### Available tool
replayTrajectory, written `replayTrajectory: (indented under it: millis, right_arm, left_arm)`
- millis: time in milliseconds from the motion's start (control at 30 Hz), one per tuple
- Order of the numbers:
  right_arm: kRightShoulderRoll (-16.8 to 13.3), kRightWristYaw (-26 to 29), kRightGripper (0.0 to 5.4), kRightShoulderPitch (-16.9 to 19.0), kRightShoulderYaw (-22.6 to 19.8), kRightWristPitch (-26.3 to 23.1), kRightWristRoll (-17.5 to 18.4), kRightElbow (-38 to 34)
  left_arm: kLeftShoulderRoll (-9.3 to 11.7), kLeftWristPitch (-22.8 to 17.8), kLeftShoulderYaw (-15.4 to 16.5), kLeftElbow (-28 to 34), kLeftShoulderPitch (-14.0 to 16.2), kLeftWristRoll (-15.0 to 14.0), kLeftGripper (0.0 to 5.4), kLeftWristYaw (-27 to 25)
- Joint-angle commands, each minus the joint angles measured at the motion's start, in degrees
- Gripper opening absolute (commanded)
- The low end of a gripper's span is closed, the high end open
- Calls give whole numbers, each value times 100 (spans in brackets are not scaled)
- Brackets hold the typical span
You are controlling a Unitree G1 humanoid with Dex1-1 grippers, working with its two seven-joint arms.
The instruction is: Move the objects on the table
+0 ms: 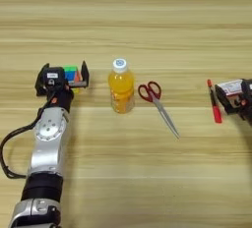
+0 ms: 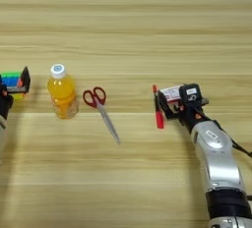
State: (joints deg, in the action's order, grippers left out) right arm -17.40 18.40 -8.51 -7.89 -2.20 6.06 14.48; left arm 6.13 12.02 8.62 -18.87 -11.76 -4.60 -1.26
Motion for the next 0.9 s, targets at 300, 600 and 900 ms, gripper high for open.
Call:
replayTrajectory:
  millis: [300, 600, 900]
  right_arm:
    - [-139, -201, 395, -399, -221, 95, -1, 863]
    - [-153, -250, 395, -595, -236, 294, -18, 1447]
    - [-151, -246, 442, -640, -213, 367, -25, 1595]
  left_arm:
    - [-12, -32, -23, 22, -7, 45, 540, 26]
    - [-13, -23, -28, -14, -24, 46, 540, 17]
    - [-18, -22, -32, -20, -24, 47, 540, 16]
